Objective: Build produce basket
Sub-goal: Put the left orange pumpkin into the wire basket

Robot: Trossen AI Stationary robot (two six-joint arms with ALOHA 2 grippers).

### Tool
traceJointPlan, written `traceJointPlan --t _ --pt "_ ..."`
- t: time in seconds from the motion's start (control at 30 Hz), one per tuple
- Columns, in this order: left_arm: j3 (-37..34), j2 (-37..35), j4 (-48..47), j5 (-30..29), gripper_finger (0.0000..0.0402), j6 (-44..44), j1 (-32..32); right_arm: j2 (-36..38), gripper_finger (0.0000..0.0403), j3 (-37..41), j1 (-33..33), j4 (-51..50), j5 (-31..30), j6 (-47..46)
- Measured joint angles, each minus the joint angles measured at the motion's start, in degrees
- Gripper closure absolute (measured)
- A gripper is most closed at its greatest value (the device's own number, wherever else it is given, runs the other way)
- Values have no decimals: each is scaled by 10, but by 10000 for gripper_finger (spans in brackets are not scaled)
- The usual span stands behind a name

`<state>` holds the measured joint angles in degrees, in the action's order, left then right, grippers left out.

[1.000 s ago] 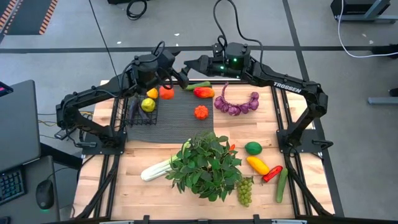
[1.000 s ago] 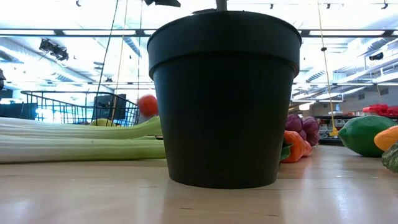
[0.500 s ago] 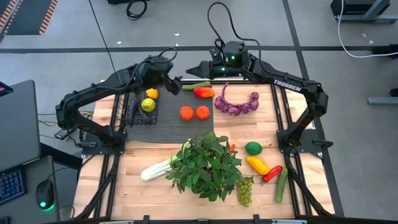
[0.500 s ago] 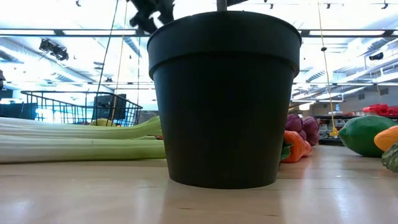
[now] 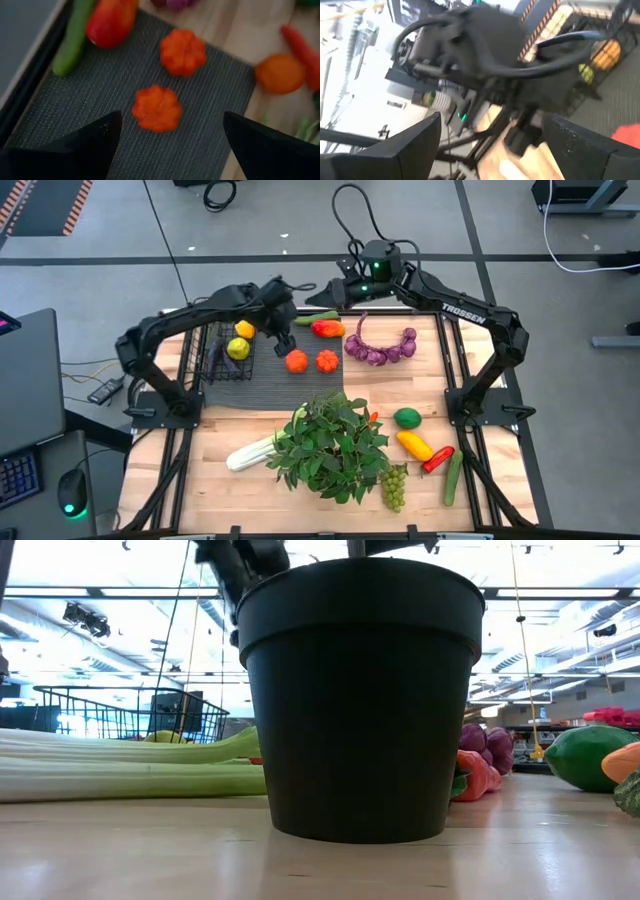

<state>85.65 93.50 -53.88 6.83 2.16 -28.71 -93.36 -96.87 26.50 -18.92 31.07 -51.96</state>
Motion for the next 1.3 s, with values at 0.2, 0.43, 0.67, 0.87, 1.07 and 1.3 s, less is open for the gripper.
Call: traceJointPlan --t 0.2,0.43,0.67,0.87,1.07,1.3 --pt "0 53 -8 12 47 20 -22 25 56 0 6 -98 -1 39" --pt "0 95 -8 78 47 72 -53 68 56 0 27 -177 -57 72" --pt "0 138 -7 123 47 80 -69 93 56 0 42 -178 -111 72" --pt "0 178 -17 109 47 90 -63 93 56 0 49 -182 -115 78" --pt "0 196 3 82 47 78 -64 93 55 0 48 -186 -117 92" --pt "0 204 12 74 47 64 -50 92 55 0 56 -187 -118 100"
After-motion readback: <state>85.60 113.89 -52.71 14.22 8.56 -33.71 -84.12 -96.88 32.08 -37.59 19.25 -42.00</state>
